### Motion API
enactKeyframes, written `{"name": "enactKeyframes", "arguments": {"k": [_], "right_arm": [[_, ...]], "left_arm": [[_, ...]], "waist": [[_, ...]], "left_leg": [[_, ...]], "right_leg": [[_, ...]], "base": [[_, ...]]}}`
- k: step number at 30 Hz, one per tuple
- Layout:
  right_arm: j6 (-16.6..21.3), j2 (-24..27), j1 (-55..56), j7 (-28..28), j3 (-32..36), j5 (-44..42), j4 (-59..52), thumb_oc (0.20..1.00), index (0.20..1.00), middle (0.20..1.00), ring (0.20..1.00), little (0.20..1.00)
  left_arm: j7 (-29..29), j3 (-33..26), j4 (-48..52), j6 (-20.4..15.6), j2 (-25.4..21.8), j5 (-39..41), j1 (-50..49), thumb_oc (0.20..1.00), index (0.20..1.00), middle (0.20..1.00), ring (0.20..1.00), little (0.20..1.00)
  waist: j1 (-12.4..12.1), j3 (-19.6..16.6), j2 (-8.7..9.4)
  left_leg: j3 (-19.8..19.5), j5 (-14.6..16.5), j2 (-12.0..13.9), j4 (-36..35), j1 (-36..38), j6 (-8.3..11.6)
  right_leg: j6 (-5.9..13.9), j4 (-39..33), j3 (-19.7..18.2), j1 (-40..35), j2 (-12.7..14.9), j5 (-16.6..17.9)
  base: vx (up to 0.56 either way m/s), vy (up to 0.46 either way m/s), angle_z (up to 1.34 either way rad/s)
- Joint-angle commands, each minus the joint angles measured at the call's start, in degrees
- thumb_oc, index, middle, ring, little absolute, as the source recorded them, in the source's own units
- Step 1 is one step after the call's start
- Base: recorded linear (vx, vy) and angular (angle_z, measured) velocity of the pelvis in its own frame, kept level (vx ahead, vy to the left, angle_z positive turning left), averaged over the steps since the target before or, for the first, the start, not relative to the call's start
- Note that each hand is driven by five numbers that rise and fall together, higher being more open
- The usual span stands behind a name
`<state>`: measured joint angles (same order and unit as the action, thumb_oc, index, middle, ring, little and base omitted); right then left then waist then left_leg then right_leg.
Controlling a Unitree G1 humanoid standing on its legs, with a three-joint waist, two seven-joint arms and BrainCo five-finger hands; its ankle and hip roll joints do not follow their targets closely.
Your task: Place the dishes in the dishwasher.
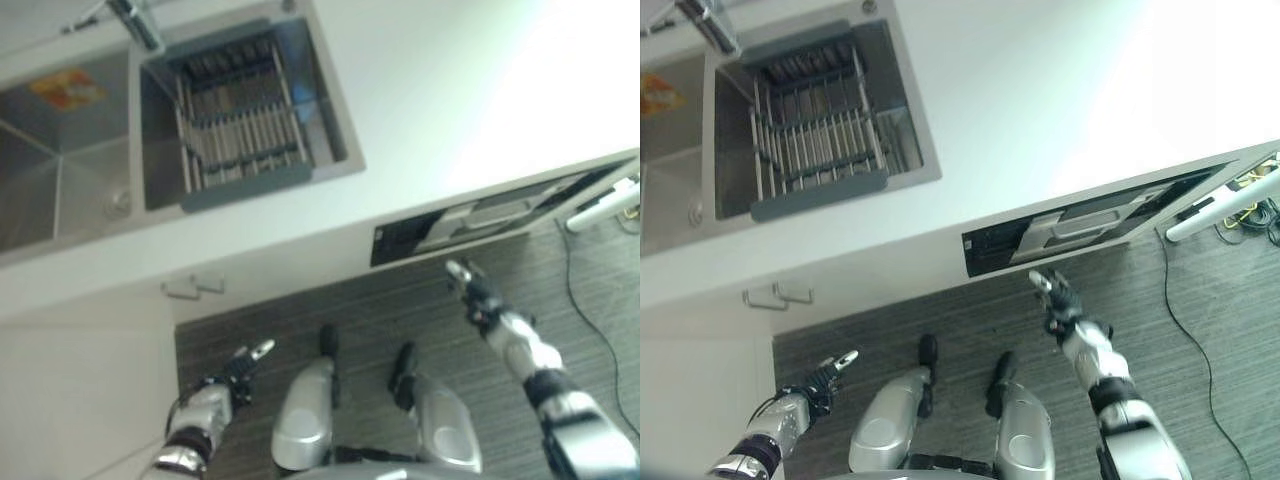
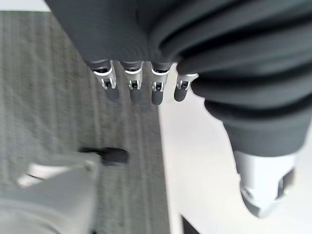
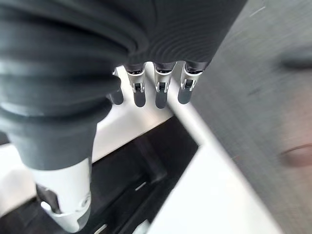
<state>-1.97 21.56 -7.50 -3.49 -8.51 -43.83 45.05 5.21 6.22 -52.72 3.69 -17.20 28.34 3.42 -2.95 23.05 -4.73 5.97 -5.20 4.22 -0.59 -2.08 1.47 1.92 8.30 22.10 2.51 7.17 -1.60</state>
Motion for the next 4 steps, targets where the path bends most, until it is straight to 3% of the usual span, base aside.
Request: {"name": "enactKeyframes", "arguments": {"k": [1,4], "right_arm": [[4.38,-0.78,-5.00,-2.54,0.00,5.01,3.01,1.000,1.000,1.000,1.000,1.000],[4.27,-1.65,-2.15,-4.51,0.20,7.26,7.95,1.000,1.000,1.000,1.000,1.000]], "left_arm": [[3.67,0.46,-0.66,-0.53,-0.10,-0.62,-0.93,1.000,1.000,1.000,1.000,1.000],[6.30,1.54,-1.42,-0.02,0.64,-5.19,-0.77,1.000,1.000,1.000,1.000,1.000]], "waist": [[-0.65,-3.39,2.20],[0.31,-5.72,2.30]], "left_leg": [[2.14,6.37,-1.31,2.76,0.03,-0.11],[2.73,6.67,-1.11,1.32,2.11,-0.09]], "right_leg": [[2.41,0.44,-2.53,-2.25,1.40,-4.38],[2.45,-0.31,-2.74,-4.00,0.99,-4.72]], "base": [[0.00,-0.012,-0.21],[0.01,-0.025,-0.13]]}}
